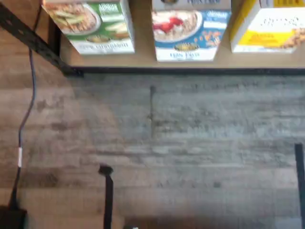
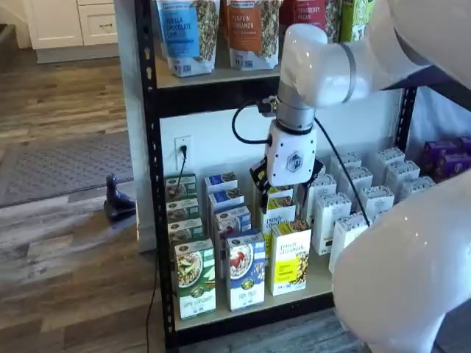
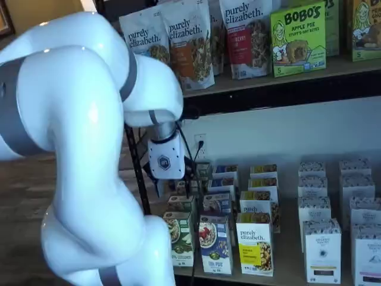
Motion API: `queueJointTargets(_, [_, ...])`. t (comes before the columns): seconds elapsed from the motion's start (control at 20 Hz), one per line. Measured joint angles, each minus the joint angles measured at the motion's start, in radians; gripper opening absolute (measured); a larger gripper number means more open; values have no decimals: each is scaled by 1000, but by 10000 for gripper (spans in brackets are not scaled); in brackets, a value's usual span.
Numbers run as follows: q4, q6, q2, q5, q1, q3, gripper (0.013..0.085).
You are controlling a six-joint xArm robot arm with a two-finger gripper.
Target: Pick up the blue and white box that is on the bottom shelf, the second box from the left
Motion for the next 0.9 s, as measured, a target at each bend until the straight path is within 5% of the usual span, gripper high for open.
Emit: queueJointTargets(0.9, [-23,-2,243,-257,-11,21,850])
